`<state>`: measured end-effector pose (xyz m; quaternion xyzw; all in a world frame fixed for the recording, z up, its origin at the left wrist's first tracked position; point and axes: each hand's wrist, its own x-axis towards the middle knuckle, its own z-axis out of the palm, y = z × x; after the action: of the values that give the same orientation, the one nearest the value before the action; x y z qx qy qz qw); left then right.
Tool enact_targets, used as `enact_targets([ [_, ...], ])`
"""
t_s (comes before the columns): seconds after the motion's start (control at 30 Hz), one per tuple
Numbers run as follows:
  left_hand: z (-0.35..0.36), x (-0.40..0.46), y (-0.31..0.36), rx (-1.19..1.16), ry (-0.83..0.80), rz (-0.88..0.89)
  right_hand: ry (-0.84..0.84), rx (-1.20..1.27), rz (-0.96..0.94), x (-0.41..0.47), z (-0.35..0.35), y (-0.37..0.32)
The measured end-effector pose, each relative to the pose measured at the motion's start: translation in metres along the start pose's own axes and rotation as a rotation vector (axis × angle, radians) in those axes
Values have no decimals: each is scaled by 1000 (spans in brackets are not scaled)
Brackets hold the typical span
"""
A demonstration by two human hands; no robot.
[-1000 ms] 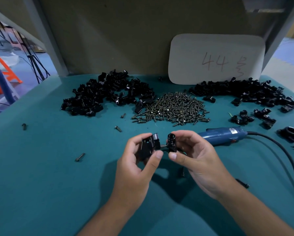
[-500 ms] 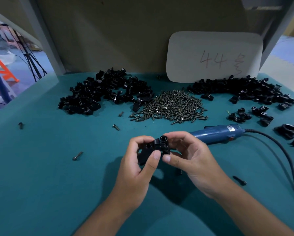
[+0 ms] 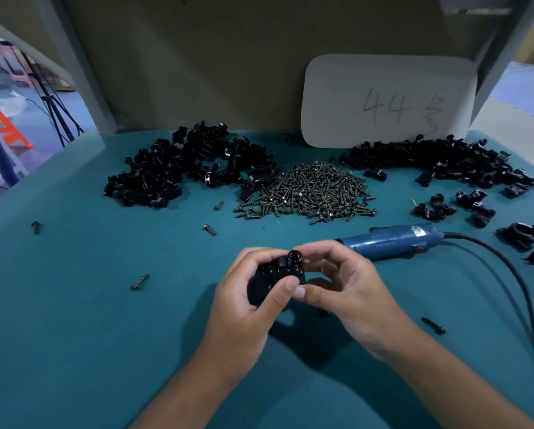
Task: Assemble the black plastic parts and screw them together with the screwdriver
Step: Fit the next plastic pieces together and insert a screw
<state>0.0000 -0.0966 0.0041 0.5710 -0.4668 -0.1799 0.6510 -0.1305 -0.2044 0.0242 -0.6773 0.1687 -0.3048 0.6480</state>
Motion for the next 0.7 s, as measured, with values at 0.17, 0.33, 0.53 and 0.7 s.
enact_targets([
  [0.17,-1,0,-1,15,-5,-6,-4,-1,12,0,-1,2],
  [0.33,-1,-2,-2,-6,-24,-51,12,-2,29,-1,-1,-1],
  [0.53,-3,-2,-4,1,45,-90,-17,-83,-16,5,-17,-21],
  [0.7,-4,-1,-3,-113,69,-182,193,-790,-45,83,-69,-34],
])
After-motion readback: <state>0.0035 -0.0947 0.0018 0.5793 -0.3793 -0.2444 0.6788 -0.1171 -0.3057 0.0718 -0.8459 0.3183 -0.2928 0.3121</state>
